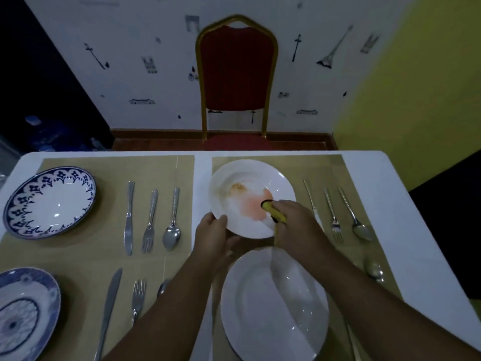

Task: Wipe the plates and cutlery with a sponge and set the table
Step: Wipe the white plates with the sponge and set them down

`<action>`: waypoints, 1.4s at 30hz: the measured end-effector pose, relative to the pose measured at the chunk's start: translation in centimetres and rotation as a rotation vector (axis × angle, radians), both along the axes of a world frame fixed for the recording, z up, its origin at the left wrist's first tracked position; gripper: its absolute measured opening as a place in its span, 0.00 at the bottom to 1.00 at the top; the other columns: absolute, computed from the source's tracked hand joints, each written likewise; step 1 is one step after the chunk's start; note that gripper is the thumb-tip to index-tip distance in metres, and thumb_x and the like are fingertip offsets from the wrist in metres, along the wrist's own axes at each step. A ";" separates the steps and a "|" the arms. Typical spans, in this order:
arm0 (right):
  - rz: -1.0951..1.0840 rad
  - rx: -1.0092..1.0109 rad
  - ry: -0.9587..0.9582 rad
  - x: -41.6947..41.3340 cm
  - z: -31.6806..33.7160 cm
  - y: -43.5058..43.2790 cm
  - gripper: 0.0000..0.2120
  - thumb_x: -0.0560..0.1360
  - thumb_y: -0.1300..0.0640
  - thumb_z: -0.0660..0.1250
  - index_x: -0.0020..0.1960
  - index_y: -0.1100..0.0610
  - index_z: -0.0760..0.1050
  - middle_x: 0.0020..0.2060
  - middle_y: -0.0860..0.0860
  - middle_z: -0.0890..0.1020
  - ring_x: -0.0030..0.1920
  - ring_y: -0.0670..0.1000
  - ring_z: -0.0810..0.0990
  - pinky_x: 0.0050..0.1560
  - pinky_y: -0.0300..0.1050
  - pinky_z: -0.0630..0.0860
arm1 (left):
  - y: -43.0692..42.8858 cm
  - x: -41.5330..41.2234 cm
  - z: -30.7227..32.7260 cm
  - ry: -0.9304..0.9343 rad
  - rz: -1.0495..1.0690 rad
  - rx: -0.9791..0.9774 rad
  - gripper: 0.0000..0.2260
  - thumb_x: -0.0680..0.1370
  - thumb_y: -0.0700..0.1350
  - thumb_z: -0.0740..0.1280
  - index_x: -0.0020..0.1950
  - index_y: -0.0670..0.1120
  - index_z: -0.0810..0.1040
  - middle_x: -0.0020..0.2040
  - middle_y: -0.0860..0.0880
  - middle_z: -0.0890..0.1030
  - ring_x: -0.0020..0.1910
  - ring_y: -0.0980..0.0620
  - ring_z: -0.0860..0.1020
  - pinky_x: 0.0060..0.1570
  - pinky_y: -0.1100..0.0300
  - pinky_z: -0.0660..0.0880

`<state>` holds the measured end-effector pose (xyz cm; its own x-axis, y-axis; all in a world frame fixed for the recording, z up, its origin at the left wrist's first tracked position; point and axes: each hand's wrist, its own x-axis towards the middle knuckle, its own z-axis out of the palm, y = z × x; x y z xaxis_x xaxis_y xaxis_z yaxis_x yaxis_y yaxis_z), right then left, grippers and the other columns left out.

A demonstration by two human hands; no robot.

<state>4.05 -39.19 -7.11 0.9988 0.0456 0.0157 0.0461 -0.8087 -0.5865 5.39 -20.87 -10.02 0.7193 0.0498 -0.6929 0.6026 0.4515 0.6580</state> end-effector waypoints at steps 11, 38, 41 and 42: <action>0.041 -0.172 -0.006 -2.4 5.3 -3.3 0.07 0.68 0.61 0.69 0.46 0.58 0.79 0.42 0.51 0.80 0.45 0.55 0.78 0.44 0.44 0.73 | -3.7 -11.2 5.8 -0.142 -0.034 0.130 0.12 0.85 0.46 0.58 0.61 0.53 0.80 0.56 0.45 0.84 0.55 0.42 0.83 0.46 0.41 0.84; 0.468 -0.175 0.126 -10.6 6.9 -2.8 0.17 0.73 0.50 0.67 0.62 0.44 0.76 0.54 0.43 0.79 0.55 0.47 0.72 0.61 0.54 0.70 | -3.8 -14.5 6.7 -0.182 -0.250 0.130 0.14 0.86 0.48 0.57 0.64 0.49 0.80 0.54 0.42 0.86 0.52 0.40 0.85 0.44 0.45 0.82; 0.219 0.048 -0.067 -9.3 7.4 -3.4 0.11 0.72 0.54 0.67 0.52 0.53 0.82 0.43 0.50 0.83 0.44 0.48 0.77 0.50 0.45 0.73 | -3.8 -14.8 6.7 -0.164 -0.238 0.119 0.14 0.86 0.48 0.57 0.63 0.50 0.81 0.54 0.43 0.86 0.51 0.42 0.85 0.41 0.48 0.82; 0.100 0.073 -0.159 -8.7 7.5 -3.7 0.11 0.71 0.55 0.67 0.51 0.54 0.82 0.41 0.52 0.83 0.43 0.50 0.77 0.47 0.45 0.73 | -3.8 -14.8 6.8 -0.161 -0.229 0.126 0.14 0.86 0.48 0.57 0.62 0.50 0.81 0.53 0.43 0.86 0.51 0.42 0.85 0.40 0.48 0.82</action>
<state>-4.65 -42.88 0.40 0.9742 0.1371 0.1795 0.2204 -0.7514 -0.6220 -9.36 -24.65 -3.24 0.8217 -0.0475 -0.5680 0.5628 0.2246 0.7955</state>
